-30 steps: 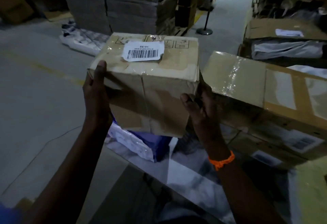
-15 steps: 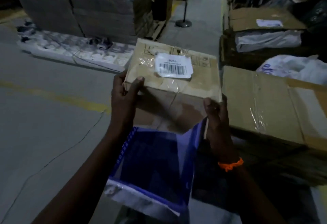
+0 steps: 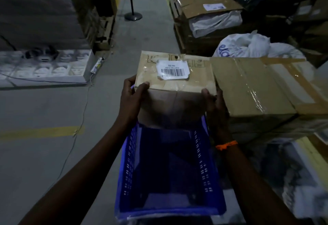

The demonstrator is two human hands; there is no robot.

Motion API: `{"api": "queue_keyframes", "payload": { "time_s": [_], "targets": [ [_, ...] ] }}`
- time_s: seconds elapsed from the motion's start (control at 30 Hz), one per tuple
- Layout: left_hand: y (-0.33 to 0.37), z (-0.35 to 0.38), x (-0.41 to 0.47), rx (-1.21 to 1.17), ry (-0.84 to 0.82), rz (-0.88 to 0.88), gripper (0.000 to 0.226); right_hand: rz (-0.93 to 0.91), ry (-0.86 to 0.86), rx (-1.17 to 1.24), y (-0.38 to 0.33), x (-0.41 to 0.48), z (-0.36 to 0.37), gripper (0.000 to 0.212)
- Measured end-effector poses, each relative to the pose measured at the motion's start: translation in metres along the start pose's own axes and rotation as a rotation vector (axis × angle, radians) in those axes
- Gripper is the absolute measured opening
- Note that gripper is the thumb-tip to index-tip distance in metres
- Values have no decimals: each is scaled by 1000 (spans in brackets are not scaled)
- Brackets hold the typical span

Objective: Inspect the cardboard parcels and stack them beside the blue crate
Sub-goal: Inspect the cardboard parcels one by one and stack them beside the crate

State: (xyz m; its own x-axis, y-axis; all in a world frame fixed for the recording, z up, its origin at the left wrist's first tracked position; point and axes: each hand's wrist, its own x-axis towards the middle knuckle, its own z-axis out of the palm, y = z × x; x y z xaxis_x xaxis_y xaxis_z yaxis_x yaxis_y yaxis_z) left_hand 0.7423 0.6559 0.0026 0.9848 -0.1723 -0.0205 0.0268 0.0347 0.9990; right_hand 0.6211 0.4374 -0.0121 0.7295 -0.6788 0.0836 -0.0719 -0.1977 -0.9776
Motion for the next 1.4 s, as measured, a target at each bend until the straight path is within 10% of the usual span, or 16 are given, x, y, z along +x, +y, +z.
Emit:
{"api": "queue_keyframes", "payload": {
  "time_s": [0.27, 0.5, 0.73, 1.0, 1.4],
  "targets": [
    [-58, -26, 22, 83, -74, -73, 51, 91, -119, -25, 41, 8, 28, 74],
    [-69, -31, 19, 270, -87, 3, 51, 65, -248, -12, 47, 12, 27, 36],
    [-60, 15, -56, 725, 196, 492, 58, -81, -341, -270, 72, -19, -38, 81],
    [-112, 218, -237, 756, -304, 651, 45, -510, -459, -537, 151, -102, -241, 62],
    [-224, 432, -352, 1275, -794, 532, 66, -142, -287, -978, 311, -118, -511, 80]
  ]
}}
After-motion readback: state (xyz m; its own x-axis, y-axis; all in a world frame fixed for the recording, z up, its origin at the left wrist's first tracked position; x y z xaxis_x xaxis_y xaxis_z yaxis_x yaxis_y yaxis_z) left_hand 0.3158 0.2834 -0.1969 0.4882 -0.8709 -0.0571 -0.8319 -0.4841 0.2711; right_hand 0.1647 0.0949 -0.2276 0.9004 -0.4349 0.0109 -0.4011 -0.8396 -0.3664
